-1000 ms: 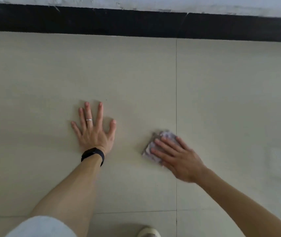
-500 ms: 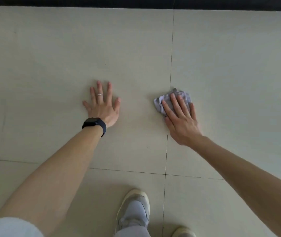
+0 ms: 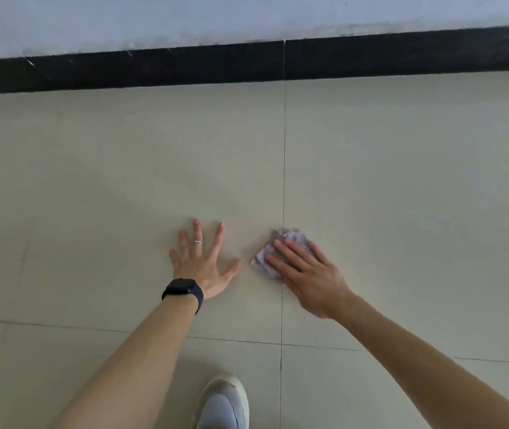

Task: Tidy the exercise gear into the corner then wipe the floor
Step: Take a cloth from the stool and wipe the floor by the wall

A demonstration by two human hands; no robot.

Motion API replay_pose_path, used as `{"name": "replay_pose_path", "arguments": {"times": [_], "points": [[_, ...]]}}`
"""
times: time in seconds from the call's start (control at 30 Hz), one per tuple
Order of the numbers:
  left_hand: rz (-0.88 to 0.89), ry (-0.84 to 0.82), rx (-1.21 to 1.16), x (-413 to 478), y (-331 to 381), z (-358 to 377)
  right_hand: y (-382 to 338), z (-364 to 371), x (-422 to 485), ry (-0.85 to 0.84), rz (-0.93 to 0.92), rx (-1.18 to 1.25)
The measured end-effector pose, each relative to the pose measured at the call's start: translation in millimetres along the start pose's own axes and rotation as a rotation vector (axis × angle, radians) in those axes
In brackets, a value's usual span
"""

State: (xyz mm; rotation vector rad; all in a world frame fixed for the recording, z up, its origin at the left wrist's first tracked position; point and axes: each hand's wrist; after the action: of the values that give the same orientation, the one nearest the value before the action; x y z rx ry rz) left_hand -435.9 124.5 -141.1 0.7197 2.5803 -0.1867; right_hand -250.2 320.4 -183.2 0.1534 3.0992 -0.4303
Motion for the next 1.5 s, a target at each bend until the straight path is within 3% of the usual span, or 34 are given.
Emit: {"name": "replay_pose_path", "arguments": {"times": [0.1, 0.27, 0.33, 0.47, 0.57, 0.63, 0.8, 0.97, 1.03, 1.13, 1.2, 1.3, 1.37, 1.4, 1.43, 1.5], "points": [[-0.025, 0.006, -0.009, -2, 4, 2, 26, -15, -5, 0.047, 0.384, 0.065], [-0.034, -0.041, -0.019, 3, 5, -12, -8, -9, -28, 0.039, 0.535, 0.108], [-0.03, -0.074, 0.007, 3, 5, -19, -22, -9, -36, -0.03, 0.485, 0.095], [0.008, -0.068, 0.06, 6, 3, -25, -45, -11, -55, -0.094, 0.206, 0.064], [0.085, 0.041, 0.048, 6, -9, -20, -32, -14, -47, -0.12, 0.032, 0.048], [0.184, 0.172, 0.042, 8, -25, -13, -16, -18, -19, -0.131, 0.026, 0.016], [0.429, 0.251, 0.014, 31, -85, -7, -7, -21, 106, -0.078, 0.479, 0.044], [0.55, 0.214, 0.064, 74, -143, -30, -24, -26, 217, -0.185, 0.603, 0.038], [0.565, 0.222, 0.117, 90, -167, -43, -44, -18, 236, -0.12, 0.687, 0.054], [0.421, 0.235, 0.065, 106, -207, -59, -94, 8, 230, 0.102, 0.751, 0.061], [0.317, 0.24, 0.026, 118, -240, -63, -143, 29, 214, 0.14, 0.659, 0.05], [0.221, 0.231, 0.024, 135, -279, -57, -205, 47, 184, 0.042, 0.226, 0.032], [0.207, 0.253, -0.007, 145, -291, -53, -204, 46, 180, 0.007, 0.011, 0.028], [0.213, 0.276, -0.037, 147, -291, -51, -191, 42, 184, 0.011, -0.007, 0.004], [0.23, 0.294, -0.061, 152, -292, -51, -178, 39, 191, 0.033, 0.073, -0.02], [0.272, 0.311, -0.076, 163, -294, -54, -151, 31, 212, 0.129, 0.501, 0.015]]}}
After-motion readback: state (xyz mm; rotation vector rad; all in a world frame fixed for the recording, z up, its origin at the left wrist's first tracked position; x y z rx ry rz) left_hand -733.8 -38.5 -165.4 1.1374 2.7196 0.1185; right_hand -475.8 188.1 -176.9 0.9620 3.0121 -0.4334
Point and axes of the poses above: each hand's wrist, its own x-axis towards the middle knuckle, its own z-axis out of the palm, y = z × x, and after that the axes turned 13 degrees about y, right-handed
